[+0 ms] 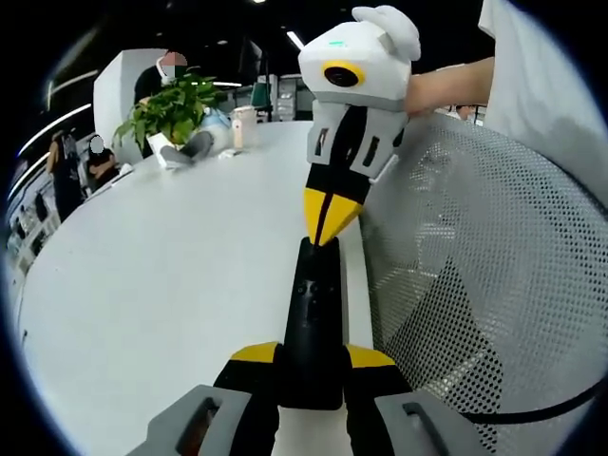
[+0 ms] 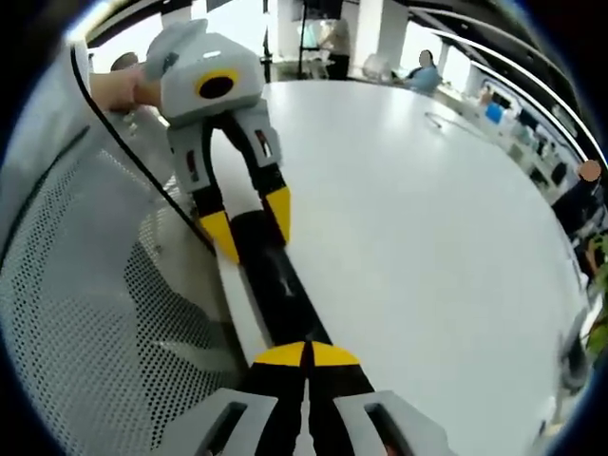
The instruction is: Press the specified remote control buttons in sequence, fully releasing each button before pressing the next.
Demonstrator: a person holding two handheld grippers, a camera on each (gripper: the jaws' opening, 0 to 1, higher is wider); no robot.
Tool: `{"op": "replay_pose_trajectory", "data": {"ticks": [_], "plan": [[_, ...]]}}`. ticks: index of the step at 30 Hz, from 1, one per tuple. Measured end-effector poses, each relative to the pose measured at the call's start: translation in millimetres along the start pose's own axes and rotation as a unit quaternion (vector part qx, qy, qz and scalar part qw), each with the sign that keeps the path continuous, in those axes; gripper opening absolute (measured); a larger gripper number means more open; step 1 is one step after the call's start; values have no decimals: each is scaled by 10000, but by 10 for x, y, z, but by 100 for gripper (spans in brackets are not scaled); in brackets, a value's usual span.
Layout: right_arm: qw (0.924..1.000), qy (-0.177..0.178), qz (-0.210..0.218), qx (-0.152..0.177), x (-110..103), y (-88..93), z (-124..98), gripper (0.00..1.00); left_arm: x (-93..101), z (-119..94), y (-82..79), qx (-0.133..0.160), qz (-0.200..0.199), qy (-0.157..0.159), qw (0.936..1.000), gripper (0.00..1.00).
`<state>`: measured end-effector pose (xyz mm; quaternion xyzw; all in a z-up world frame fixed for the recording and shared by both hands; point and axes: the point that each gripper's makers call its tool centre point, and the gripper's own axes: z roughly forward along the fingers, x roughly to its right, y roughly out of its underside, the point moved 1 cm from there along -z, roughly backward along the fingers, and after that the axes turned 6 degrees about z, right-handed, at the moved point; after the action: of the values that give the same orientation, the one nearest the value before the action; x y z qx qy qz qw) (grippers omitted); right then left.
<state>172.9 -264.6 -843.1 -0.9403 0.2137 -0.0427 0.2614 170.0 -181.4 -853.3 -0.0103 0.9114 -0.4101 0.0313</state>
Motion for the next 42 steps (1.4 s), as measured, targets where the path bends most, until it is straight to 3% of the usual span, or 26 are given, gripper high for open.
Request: {"op": "replay_pose_trajectory", "data": {"ticks": [7,16,28,37,42], "plan": [[9976,-65,-598,-348,1,-8,14,0,-1,0,-1,7,-14,-2,10000,24],[9948,-120,-880,-498,3,-5,19,0,-3,2,-3,13,-47,-2,10000,24],[9949,-177,-869,-490,9,-4,22,0,-3,3,-2,21,-43,3,10000,24],[9987,-483,105,-151,40,6,7,0,-4,7,0,-22,-17,11,10000,24],[9989,-343,-209,-240,5,-1,15,0,-4,4,-3,5,-23,14,10000,24]]}}
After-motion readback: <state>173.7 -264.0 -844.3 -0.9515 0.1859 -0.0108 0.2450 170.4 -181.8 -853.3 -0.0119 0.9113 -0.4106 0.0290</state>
